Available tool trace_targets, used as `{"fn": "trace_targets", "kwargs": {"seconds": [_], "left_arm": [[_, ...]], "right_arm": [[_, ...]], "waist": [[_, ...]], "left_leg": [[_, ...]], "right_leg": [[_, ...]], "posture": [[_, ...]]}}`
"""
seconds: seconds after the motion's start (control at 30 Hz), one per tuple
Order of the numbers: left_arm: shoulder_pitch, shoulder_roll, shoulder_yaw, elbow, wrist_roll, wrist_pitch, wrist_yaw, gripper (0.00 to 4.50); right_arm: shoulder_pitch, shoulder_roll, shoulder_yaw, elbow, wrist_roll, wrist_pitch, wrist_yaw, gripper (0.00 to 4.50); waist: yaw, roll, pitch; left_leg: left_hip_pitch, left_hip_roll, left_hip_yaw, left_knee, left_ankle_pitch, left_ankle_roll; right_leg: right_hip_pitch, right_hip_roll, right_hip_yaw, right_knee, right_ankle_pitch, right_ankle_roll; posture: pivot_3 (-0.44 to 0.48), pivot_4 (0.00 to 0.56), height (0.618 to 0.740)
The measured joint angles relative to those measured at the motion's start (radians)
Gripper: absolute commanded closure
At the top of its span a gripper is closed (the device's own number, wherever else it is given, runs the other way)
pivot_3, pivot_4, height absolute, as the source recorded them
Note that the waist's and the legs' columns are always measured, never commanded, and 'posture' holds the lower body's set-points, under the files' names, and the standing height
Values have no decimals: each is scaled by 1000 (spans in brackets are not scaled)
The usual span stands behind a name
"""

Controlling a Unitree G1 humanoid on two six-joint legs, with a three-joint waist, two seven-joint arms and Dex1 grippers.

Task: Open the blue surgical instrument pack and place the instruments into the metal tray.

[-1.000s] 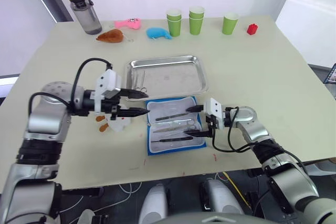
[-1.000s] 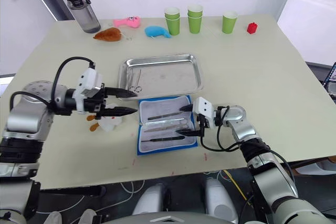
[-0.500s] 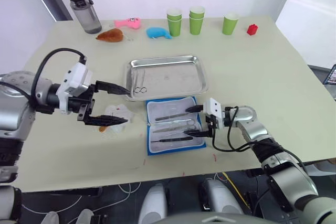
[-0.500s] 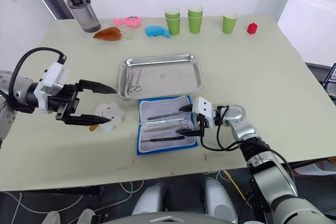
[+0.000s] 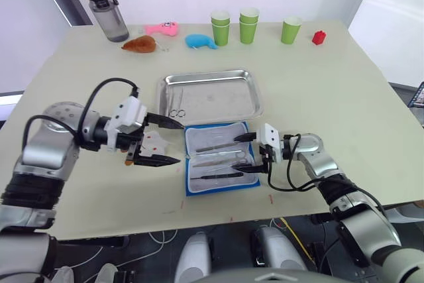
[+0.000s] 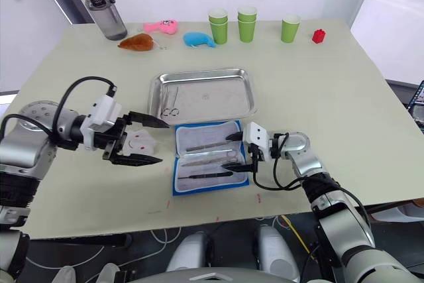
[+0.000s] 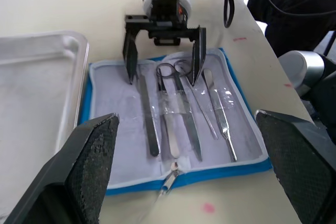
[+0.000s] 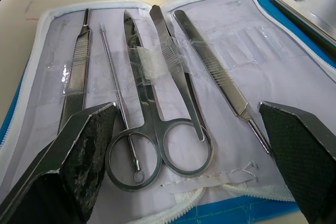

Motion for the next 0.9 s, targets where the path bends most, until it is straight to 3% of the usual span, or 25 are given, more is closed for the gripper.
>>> {"fn": "trace_targets", "kwargs": {"seconds": [0.2,0.37,0.9], "left_arm": [[-2,-129,-30,0,105,2,88,90],[23,-160,-34,4,130,28,123,2182],[-82,-276,-78,280,327,-138,155,2182]], "right_arm": [[2,0,0,-6,0,2,-2,0],[8,-4,0,-20,0,6,-4,0],[14,-14,-4,-28,1,10,-7,0]], "waist": [[1,-2,-1],[1,-2,-1],[14,-3,-2]], "left_leg": [[0,1,1,0,0,0],[0,1,0,0,0,0],[0,1,6,0,0,0]], "right_leg": [[0,0,0,0,1,-1],[0,0,0,0,2,-1],[0,0,1,0,2,-3]], "posture": [[0,150,734],[0,150,734],[0,150,734]]}}
